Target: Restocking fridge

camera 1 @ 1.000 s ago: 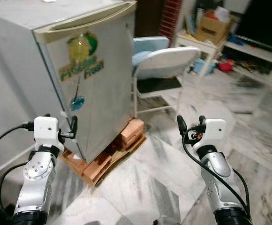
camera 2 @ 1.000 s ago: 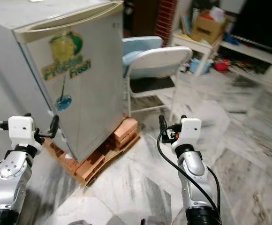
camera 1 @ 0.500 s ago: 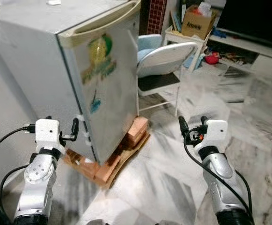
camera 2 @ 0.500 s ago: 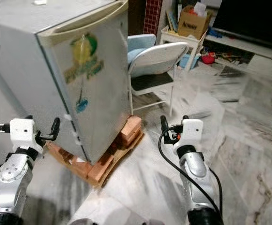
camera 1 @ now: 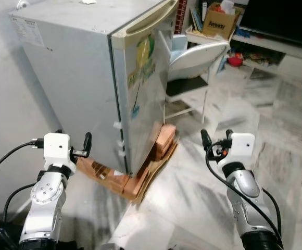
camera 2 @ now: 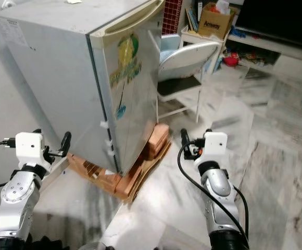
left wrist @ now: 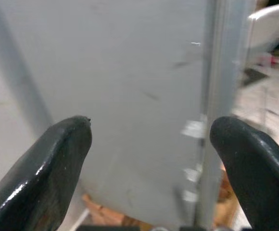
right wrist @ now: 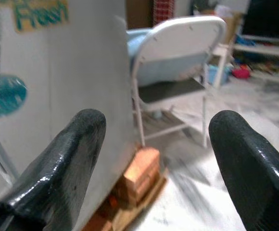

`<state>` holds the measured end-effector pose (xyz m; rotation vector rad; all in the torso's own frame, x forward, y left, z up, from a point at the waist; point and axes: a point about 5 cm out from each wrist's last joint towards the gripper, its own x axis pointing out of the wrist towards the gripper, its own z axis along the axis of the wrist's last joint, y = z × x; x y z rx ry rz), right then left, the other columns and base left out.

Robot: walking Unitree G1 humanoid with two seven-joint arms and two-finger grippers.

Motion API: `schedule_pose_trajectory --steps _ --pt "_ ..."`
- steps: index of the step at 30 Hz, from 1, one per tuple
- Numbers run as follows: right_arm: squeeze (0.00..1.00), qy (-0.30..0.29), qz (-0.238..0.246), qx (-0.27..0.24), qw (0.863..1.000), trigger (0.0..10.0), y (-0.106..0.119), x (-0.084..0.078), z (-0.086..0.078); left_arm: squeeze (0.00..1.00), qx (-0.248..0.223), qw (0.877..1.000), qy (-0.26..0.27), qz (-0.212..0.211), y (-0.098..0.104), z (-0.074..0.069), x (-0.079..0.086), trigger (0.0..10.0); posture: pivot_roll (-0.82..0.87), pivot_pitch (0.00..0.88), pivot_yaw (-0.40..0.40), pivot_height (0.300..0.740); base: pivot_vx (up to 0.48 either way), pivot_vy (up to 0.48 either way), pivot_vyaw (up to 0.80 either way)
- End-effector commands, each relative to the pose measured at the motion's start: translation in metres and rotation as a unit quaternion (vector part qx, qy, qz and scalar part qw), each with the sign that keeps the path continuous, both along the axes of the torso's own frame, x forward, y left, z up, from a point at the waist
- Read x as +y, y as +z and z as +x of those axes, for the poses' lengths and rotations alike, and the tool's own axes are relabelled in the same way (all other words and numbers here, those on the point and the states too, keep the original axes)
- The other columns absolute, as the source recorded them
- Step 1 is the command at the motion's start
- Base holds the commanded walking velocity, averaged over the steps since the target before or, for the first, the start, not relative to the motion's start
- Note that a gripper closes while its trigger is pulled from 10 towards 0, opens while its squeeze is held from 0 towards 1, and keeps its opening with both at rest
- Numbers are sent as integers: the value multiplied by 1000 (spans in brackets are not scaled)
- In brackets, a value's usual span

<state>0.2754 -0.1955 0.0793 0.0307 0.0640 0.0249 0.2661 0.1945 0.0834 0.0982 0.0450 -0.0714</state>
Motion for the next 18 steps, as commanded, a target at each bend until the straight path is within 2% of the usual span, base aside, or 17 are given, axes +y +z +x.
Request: schedule_pose_trajectory --steps 1,4,8,13,18 --pt "0 -1 2 -7 1000 10000 4 2 3 0 -14 1000 -5 10 6 1 1 10000 10 0 -20 740 0 0 -800" --pt "0 0 7 -10 1000 10000 5 4 3 0 -18 1000 -21 9 8 1 -3 10000 13 0 -21 740 0 0 -675" --pt "0 4 6 -12 1000 10000 5 7 3 0 -22 999 -37 -4 11 0 -3 10000 14 0 -22 740 0 0 0" --pt "0 4 5 -8 1000 10000 4 6 3 0 -23 999 -42 -7 10 -1 -4 10000 12 0 -22 740 287 0 0" --pt "0 3 3 -6 1000 10000 4 5 2 0 -25 998 -51 -12 11 -1 -9 10000 7 0 -22 740 318 0 -583"
